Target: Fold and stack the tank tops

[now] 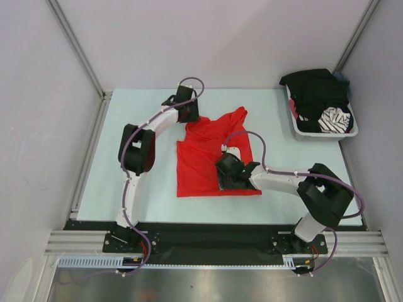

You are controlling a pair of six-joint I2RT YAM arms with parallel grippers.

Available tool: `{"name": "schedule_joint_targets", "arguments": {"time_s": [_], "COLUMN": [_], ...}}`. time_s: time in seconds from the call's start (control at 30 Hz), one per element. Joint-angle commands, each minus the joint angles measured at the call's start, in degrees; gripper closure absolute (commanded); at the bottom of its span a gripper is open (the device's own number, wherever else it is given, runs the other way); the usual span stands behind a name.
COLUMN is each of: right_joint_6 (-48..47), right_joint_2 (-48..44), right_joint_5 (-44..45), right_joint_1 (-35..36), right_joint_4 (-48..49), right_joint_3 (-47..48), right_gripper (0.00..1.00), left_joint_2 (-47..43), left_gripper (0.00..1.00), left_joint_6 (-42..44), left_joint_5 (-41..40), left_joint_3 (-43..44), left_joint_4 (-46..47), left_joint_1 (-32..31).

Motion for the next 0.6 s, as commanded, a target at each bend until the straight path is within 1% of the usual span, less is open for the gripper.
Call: {"name": "schedule_joint_targets", "arguments": {"time_s": [0.0,0.1,0.27,0.33,0.43,0.47,0.57], "right_joint_6": [2.2,2.7,3.9,4.3,4.8,5.1,5.6], "right_joint_2": [3.1,3.8,3.3,3.0,3.0,3.3,3.4], "right_joint_5": [2.8,2.8,3.0,2.8,2.6,2.5,2.4], "right_joint_1": [0.6,1.4,2.8,3.3,3.7,4.1,4.7], "right_joint_4": [-2.3,-2.8,-3.7,-4.1,-4.3,-4.5,-4.7], "right_joint_3": [2.4,2.4,1.9,1.8,1.5,1.4,1.1], "right_gripper": [0.34,0.34,0.34,0.34,0.34,0.34,0.34], "left_joint_2": [0.9,3.6,10.4,13.4,14.8,14.7,14.2], "left_gripper": [0.48,0.46,0.45,0.44,0.44,0.45,0.61], "left_joint_6": [1.5,2.2,2.9,2.9,2.6,2.4,2.5], "left_joint_5": [2.2,2.3,2.3,4.1,5.8,6.0,5.8], "left_joint_3": [4.7,7.0,17.3,21.2,22.6,22.5,22.3], "left_joint_4": [0.8,0.4,-3.4,-4.5,-3.3,-2.5,-0.8], "left_joint_1": [-0.1,-0.1,-0.1,-0.1,0.0,0.1,0.3]}}
